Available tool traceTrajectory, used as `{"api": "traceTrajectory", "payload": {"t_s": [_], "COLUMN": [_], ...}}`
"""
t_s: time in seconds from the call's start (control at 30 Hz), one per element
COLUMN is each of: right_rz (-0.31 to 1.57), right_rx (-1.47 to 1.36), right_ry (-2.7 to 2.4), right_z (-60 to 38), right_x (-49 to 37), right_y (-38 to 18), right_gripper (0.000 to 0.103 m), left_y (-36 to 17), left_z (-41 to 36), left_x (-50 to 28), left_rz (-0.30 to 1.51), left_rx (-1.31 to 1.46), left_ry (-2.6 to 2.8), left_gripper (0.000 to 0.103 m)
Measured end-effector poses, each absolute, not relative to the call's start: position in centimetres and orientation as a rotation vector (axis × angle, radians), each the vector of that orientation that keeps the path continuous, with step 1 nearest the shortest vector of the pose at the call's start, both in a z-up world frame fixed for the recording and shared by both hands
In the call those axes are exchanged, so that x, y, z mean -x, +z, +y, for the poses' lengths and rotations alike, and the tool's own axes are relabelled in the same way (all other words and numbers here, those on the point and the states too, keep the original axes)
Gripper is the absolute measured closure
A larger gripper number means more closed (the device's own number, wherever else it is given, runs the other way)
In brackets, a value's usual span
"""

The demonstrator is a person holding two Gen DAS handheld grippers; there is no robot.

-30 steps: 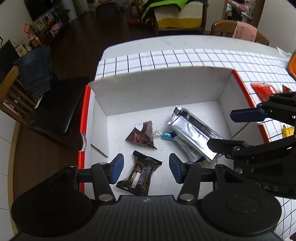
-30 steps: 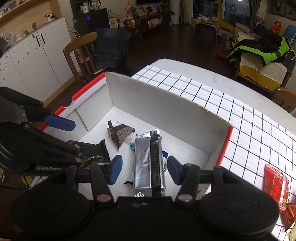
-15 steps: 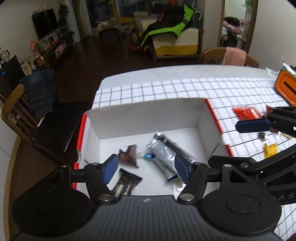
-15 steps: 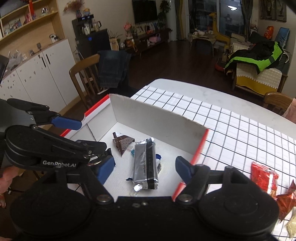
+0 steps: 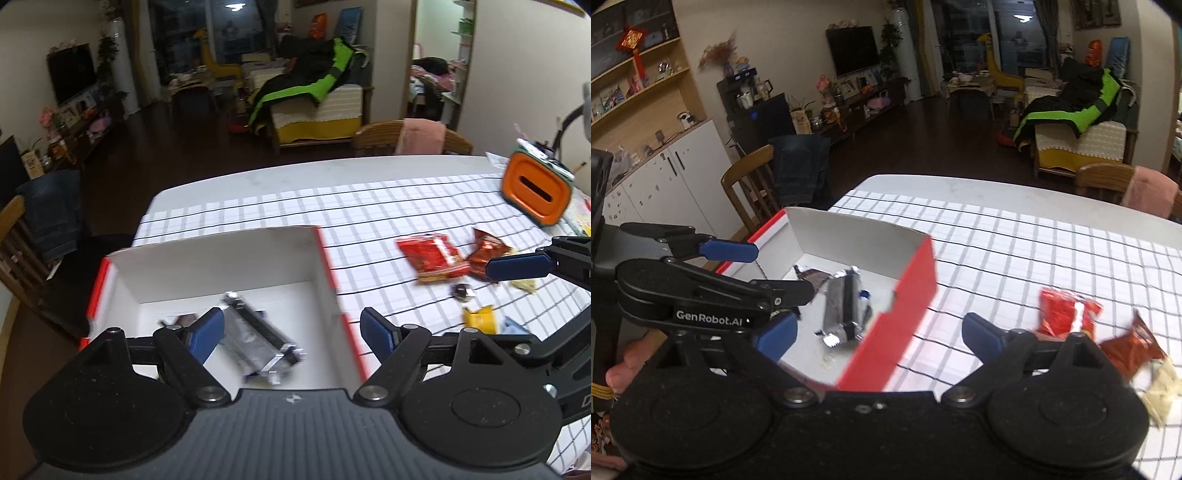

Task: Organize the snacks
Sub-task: 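Move both tools back toward the yellow candy and blue packet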

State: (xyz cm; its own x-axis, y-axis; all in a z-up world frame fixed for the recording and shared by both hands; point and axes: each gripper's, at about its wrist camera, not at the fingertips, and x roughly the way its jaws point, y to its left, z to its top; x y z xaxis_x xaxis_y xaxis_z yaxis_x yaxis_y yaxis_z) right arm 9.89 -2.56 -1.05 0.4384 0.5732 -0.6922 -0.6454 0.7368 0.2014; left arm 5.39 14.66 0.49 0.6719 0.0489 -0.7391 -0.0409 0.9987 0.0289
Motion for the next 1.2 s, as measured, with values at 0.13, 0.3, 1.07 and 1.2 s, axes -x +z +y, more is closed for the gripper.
{"api": "traceTrajectory", "payload": {"t_s": [0.13,0.3,1.07,1.2], "right_rz": [0.814,0.817,0.954,0.974], "right_rx": [0.084,0.080,0.257,0.285], "right_ry": [0.738,0.671,0.622,0.642], "right_z": [-5.9,-10.4,-20.2,-19.6], "right_x": [-9.5,-9.3,-10.3,-10.9], "right_y": [-1.4,-2.2,-11.9,-13.4], "right_gripper": [0.000,0.000,0.000,0.001], "left_y": [0.2,-0.3,-8.4,-10.3], "left_z": [12.0,8.5,-3.7,-4.7], "left_x": [-5.6,-6.1,-14.8,-16.8], "left_rz": [0.818,0.818,1.070,1.162], "left_rx": [-0.023,-0.037,-0.101,-0.070], "left_ry": [0.022,-0.019,-0.201,-0.187], "left_gripper": [0.020,0.019,0.019,0.019]}}
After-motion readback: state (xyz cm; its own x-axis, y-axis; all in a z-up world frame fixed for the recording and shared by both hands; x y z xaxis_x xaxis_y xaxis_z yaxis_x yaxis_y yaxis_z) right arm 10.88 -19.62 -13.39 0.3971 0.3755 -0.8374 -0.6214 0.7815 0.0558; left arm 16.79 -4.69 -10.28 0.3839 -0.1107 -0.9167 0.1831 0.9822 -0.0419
